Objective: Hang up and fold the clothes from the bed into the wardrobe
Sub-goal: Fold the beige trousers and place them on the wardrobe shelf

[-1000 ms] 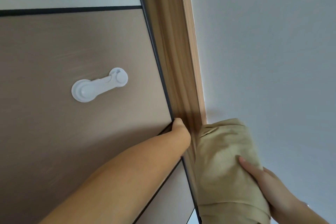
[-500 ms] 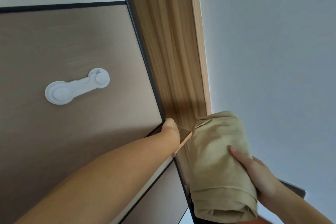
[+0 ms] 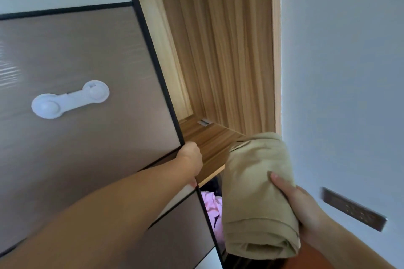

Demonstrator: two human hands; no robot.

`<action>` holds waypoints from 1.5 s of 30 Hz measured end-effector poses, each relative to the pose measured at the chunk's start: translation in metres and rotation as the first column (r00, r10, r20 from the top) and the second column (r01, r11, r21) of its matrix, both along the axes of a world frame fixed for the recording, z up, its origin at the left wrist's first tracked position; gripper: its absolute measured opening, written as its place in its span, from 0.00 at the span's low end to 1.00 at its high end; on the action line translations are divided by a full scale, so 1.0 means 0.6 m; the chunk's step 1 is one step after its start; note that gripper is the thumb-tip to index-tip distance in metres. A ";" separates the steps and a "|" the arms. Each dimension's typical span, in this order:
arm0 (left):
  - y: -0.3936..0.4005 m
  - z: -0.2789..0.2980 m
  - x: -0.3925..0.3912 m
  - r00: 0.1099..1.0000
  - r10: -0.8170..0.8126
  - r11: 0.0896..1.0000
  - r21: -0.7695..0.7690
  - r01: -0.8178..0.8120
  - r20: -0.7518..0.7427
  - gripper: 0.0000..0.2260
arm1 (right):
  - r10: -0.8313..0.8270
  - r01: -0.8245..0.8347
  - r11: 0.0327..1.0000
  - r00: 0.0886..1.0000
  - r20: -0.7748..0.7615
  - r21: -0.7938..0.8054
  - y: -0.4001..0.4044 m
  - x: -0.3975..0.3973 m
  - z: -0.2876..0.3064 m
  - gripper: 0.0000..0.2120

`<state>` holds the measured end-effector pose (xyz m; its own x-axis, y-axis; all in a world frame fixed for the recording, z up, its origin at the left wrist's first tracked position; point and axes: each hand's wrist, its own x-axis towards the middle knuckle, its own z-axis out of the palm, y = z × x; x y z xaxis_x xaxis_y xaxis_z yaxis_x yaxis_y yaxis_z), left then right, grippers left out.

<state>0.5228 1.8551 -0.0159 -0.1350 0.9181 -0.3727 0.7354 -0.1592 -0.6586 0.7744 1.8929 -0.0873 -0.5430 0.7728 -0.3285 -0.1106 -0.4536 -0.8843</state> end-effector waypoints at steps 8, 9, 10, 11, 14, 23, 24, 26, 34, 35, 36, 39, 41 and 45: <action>-0.122 0.022 0.000 0.912 -0.069 0.970 -0.241 -0.033 -0.405 0.27 | 0.125 -0.122 0.991 0.990 0.064 -0.049 -0.087 -0.033 -0.005 0.38; -0.134 0.024 -0.001 0.912 -0.082 0.974 -0.228 -0.013 -0.403 0.26 | 0.131 -0.129 0.990 0.990 0.056 -0.052 -0.099 -0.039 -0.001 0.35; -0.145 0.025 0.000 0.916 -0.090 0.976 -0.216 0.003 -0.392 0.26 | 0.134 -0.132 0.990 0.990 0.045 -0.052 -0.108 -0.046 0.001 0.31; -0.156 0.025 -0.002 0.920 -0.087 0.980 -0.199 0.010 -0.382 0.26 | 0.139 -0.137 0.989 0.990 0.037 -0.050 -0.118 -0.052 0.003 0.28; -0.171 0.021 -0.011 0.920 -0.076 0.987 -0.157 0.016 -0.384 0.20 | 0.157 -0.156 0.987 0.988 0.013 -0.039 -0.141 -0.067 0.010 0.25; -0.267 0.025 -0.035 0.916 -0.060 0.980 -0.196 -0.021 -0.397 0.25 | 0.132 -0.131 0.991 0.991 0.013 -0.026 -0.202 -0.114 0.027 0.25; -0.281 0.024 -0.040 0.917 -0.047 0.981 -0.193 -0.032 -0.395 0.25 | 0.134 -0.134 0.991 0.991 0.013 -0.028 -0.212 -0.122 0.028 0.26; -0.310 0.025 -0.048 0.917 -0.024 0.981 -0.186 -0.055 -0.397 0.25 | 0.138 -0.137 0.990 0.990 0.021 -0.038 -0.231 -0.138 0.031 0.28; -0.425 0.019 -0.090 0.936 0.047 0.981 -0.159 -0.108 -0.350 0.25 | 0.187 -0.187 0.982 0.982 0.013 -0.020 -0.296 -0.198 0.036 0.26; -0.440 0.020 -0.094 0.936 0.054 0.981 -0.158 -0.115 -0.347 0.25 | 0.203 -0.203 0.979 0.979 0.016 -0.018 -0.305 -0.205 0.038 0.25; -0.456 0.020 -0.098 0.937 0.061 0.980 -0.159 -0.122 -0.344 0.26 | 0.213 -0.212 0.977 0.977 0.021 -0.015 -0.313 -0.214 0.037 0.24; -0.500 0.020 -0.113 0.936 0.058 0.980 -0.158 -0.120 -0.348 0.26 | 0.231 -0.232 0.973 0.972 0.048 0.014 -0.337 -0.241 0.036 0.26; -0.525 0.018 -0.123 0.936 0.072 0.979 -0.153 -0.132 -0.344 0.25 | 0.242 -0.244 0.969 0.969 0.056 0.029 -0.351 -0.260 0.033 0.27; -0.572 0.022 -0.130 0.936 0.130 0.970 -0.155 -0.189 -0.328 0.25 | 0.276 -0.276 0.961 0.961 -0.001 0.010 -0.378 -0.293 0.039 0.23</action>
